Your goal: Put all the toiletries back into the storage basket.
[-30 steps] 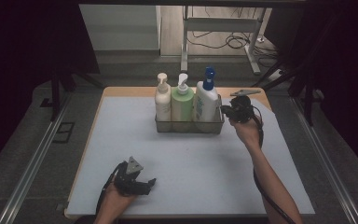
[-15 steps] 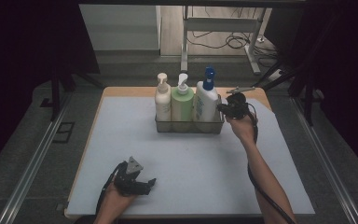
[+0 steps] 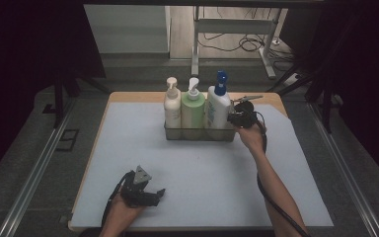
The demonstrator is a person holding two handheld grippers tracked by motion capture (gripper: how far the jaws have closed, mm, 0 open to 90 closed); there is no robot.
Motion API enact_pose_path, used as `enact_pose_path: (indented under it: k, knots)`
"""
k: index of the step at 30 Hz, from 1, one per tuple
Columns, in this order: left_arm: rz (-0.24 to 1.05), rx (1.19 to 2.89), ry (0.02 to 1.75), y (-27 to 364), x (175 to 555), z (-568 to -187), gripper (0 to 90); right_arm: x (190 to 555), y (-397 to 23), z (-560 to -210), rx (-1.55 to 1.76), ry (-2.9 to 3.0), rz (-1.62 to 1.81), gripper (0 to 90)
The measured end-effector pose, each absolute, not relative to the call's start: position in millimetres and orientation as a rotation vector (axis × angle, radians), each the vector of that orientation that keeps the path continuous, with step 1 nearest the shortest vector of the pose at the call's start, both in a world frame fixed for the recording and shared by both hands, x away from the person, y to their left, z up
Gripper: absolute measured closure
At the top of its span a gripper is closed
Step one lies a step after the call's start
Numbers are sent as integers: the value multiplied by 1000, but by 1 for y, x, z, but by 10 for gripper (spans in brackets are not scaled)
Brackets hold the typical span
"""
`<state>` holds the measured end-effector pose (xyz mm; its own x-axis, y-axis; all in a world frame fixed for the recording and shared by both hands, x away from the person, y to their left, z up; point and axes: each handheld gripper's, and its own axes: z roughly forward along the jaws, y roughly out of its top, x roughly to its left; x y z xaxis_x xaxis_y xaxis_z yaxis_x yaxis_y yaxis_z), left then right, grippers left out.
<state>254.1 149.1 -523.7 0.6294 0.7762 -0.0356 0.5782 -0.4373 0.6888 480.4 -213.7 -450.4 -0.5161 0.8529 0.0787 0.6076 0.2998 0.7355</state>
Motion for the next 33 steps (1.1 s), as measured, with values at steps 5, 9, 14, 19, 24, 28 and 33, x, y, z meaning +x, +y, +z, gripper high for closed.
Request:
enact_pose_path:
  k: [5,9,14,19,24,28,33]
  knots:
    - [377,2173,1054,149,254,-524,129,480,-212,-453,1327,2251,1041,876]
    - [376,2172,1055,149,254,-524,129,479,-210,-454,1326,2260,1040,876]
    - [377,2172,1055,149,254,-524,129,478,-207,-455,1316,2273,1050,875]
    - [376,2173,1055,149,254,-524,129,477,-204,-457,1309,2289,1046,876]
    - [376,2173,1055,149,254,-524,128,475,-200,-459,1292,2302,1043,876]
    - [376,2173,1055,149,254,-524,128,474,-199,-459,1288,2304,1042,887]
    - [376,2173,1055,149,254,-524,128,473,-199,-459,1282,2308,1042,894]
